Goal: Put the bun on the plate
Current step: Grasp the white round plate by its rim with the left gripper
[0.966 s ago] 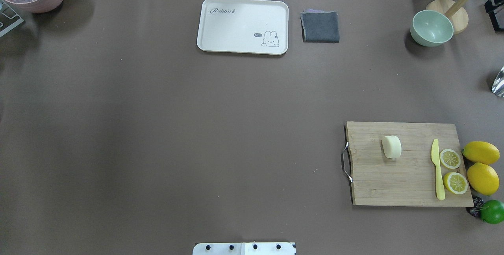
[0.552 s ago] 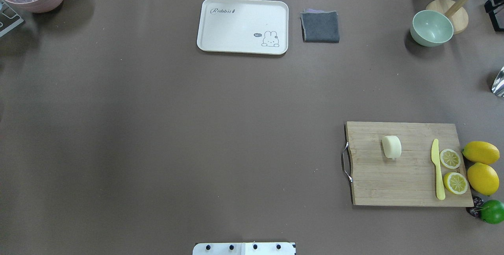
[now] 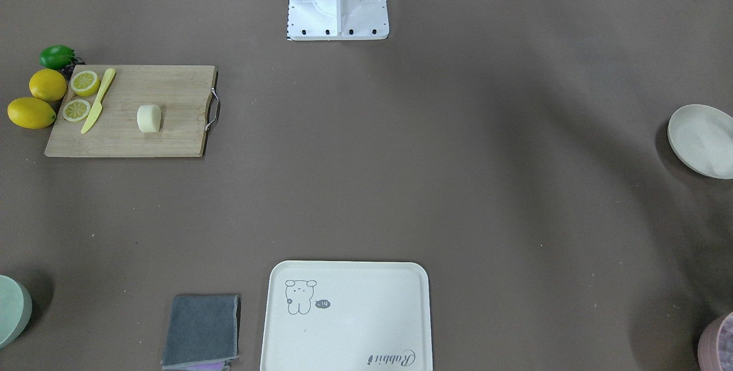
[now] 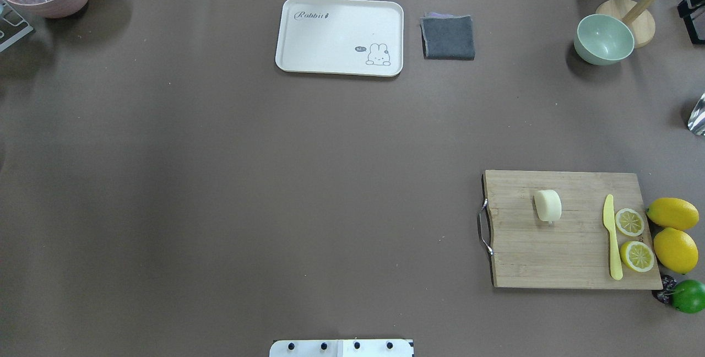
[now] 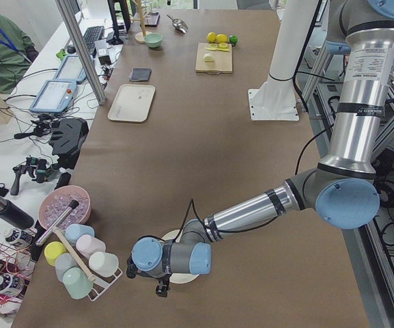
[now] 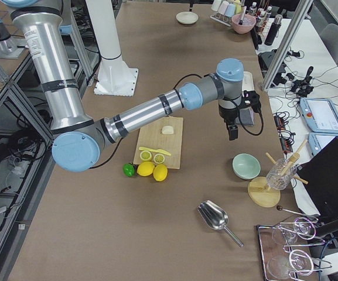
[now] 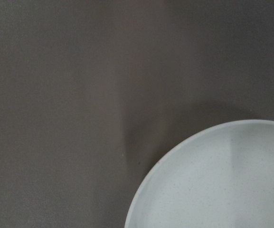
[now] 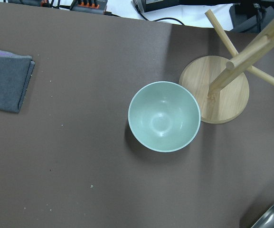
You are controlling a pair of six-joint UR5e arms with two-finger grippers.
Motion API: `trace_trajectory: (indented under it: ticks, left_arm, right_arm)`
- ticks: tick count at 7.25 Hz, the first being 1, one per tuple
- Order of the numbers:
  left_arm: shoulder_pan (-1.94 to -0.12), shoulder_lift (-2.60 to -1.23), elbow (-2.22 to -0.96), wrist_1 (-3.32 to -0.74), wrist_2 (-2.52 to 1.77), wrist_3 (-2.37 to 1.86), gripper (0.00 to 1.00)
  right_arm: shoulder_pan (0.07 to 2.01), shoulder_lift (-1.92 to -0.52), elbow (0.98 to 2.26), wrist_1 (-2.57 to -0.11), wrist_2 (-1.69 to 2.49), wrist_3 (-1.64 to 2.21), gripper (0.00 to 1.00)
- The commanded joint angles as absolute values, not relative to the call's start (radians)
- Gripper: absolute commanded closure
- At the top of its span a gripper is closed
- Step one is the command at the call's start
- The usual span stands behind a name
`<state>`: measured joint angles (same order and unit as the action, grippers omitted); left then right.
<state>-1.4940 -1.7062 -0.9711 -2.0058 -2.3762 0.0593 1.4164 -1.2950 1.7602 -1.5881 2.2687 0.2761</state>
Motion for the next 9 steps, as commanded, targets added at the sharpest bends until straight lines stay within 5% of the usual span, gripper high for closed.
trace_trajectory:
  ticks: [1, 5, 7, 8, 9]
  left_arm:
    - [-1.465, -1.712, -0.957, -2.023, -2.35, 0.052, 0.09]
    - [-1.439, -1.709, -0.931, -2.062, -2.329, 0.052, 0.23]
    - [-1.44, -1.703, -0.931, -2.062, -2.329, 0.052, 0.57]
    - [-1.439, -1.703, -0.933, -2.062, -2.33, 0.052, 0.87]
    - [-1.439, -1.706, -0.936, -2.062, -2.329, 0.057, 1.0]
  right_arm:
    - [1.407, -1.292, 1.758, -1.589, 2.247, 0.276, 0.0]
    - [1.404, -1.295, 1.761, -1.588, 2.238, 0.276, 0.0]
    - [1.404, -1.296, 1.763, -1.588, 2.238, 0.276, 0.0]
    - [1.404, -1.296, 1.763, -1.588, 2.238, 0.276, 0.0]
    - [1.402, -1.292, 1.763, -1.588, 2.227, 0.276, 0.0]
